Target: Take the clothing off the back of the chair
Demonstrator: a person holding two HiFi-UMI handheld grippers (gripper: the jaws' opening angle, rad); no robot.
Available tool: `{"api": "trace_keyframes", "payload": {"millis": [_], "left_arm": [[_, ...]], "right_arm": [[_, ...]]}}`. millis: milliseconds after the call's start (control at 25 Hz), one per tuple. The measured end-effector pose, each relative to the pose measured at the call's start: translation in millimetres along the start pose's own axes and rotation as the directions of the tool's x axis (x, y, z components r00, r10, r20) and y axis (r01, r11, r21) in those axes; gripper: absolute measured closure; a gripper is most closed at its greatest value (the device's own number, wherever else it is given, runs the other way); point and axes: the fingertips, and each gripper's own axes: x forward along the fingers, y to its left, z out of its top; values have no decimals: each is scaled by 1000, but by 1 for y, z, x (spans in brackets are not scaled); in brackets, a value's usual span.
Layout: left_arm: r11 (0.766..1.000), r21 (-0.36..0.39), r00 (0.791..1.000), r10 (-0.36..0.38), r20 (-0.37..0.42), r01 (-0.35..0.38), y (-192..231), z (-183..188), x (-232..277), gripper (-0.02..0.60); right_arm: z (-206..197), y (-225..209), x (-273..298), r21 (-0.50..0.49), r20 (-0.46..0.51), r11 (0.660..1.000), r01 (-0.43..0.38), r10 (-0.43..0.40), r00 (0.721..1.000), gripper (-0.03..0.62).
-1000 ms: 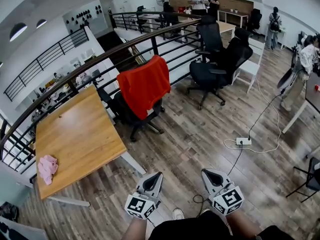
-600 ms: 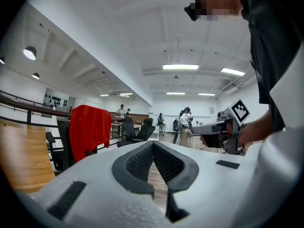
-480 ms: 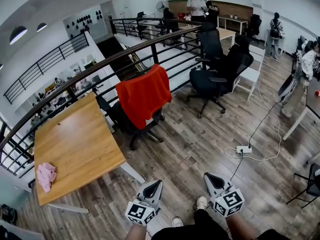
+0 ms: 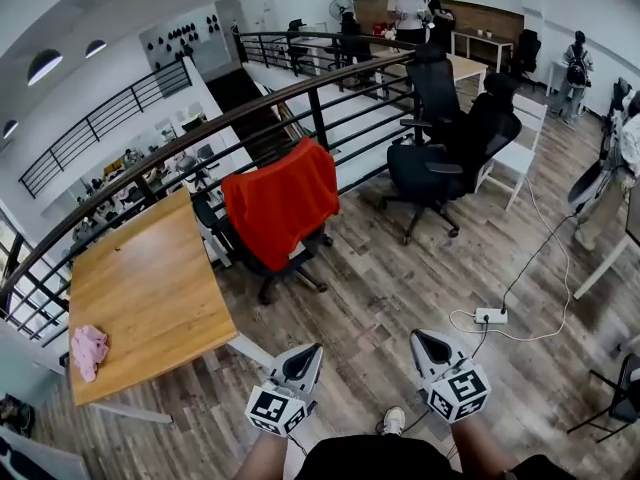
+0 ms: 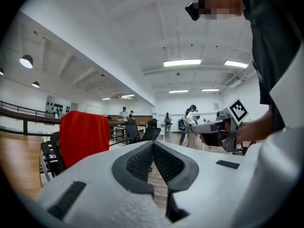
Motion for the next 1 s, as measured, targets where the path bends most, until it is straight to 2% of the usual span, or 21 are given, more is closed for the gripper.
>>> {"api": "trace_keyframes", "payload": {"millis": [240,400,640,1000], "left_arm": [[999,6,999,42,-20,-42,1,-1,48,566],[995,7,995,99,-21,-99,3,-3,67,566],[989,-13,988,148,-49,-149,4,-15,75,566],[977,-31,977,209,-48,-211,35,-16,98,566]], "right_arm": [[4,-56,12,3,1,1000,-9,9,1000,588],[8,-84,19,-3,16,999,-36,36,999,588],[0,-102,26,9,-9,997,-74,74,997,588],[-2,-118,65,15,-21,993,-120,120,993,588]]}}
